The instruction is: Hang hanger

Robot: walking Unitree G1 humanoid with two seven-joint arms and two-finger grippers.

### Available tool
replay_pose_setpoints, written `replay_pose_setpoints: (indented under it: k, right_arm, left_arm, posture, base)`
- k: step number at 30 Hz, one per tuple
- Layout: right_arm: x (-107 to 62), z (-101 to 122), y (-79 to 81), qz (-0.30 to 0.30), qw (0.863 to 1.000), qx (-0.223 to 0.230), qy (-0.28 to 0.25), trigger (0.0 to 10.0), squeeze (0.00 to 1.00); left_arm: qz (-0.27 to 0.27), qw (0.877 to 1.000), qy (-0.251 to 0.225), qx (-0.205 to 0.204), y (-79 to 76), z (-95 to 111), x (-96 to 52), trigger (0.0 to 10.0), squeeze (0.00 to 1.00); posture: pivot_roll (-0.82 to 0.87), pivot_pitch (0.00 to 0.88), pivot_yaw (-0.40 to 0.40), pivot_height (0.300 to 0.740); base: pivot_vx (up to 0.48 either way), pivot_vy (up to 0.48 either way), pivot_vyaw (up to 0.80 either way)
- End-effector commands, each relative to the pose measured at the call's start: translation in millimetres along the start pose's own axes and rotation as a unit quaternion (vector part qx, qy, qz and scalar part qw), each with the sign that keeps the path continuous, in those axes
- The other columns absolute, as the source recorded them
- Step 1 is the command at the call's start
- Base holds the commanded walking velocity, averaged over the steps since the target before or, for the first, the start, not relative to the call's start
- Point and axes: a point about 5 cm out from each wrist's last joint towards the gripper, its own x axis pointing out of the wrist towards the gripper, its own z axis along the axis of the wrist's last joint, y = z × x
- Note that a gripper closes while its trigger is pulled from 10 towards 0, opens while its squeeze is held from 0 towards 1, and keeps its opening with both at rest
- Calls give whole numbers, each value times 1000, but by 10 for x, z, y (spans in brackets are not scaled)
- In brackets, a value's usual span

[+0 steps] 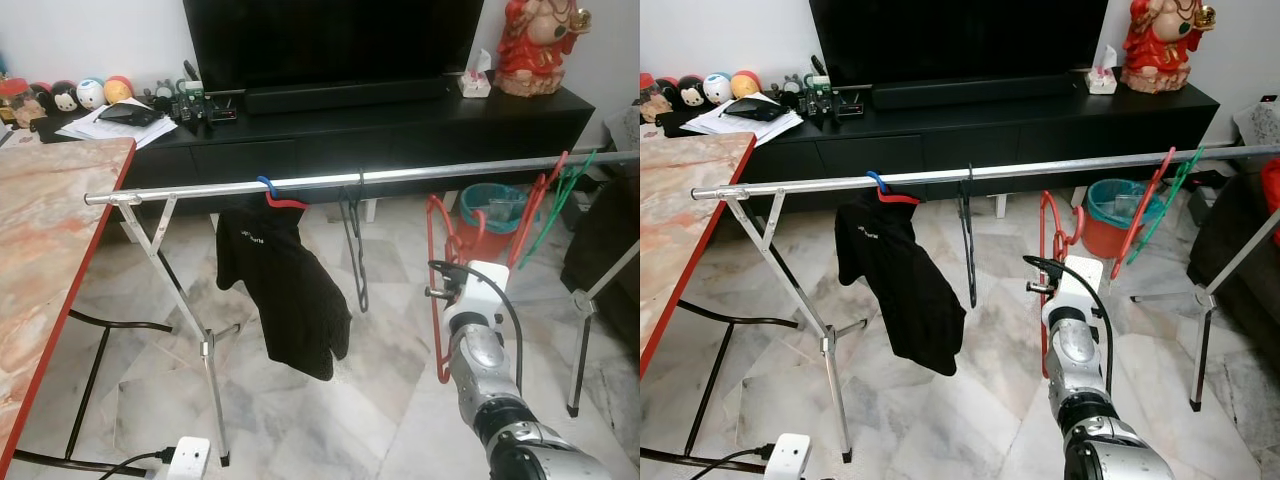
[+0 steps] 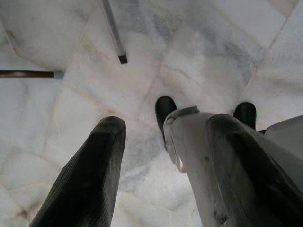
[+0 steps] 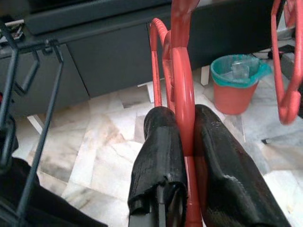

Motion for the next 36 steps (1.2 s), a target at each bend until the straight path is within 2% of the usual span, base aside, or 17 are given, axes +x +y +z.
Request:
replay_pose_setpoints:
  k: [1,7,27,36]
  right_arm:
    - [24,85,3,3,1000,-3,-21,10000,0]
    - [38,114,35,6,1000,-7,-25,10000,0]
    - [24,90,66,13,1000,-16,-23,10000,0]
    - [32,119,99,21,999,-17,-28,10000,0]
  left_arm:
    - [6,1000,5,-2,52,-53,-21,10000,0]
    - [8,1000,8,-4,62,-68,-25,10000,0]
    - [4,1000,7,3,47,-68,-24,10000,0]
    - [5,1000,2,1,33,-74,-25,10000,0]
  posture:
    - [-40,0,4,740]
    - [-39,0,0,740]
    - [-42,0,-2,740]
    - [-41,0,-4,740]
  base:
    - [0,0,0]
    - [168,0,0]
    - [322,0,0]
    - [0,0,0]
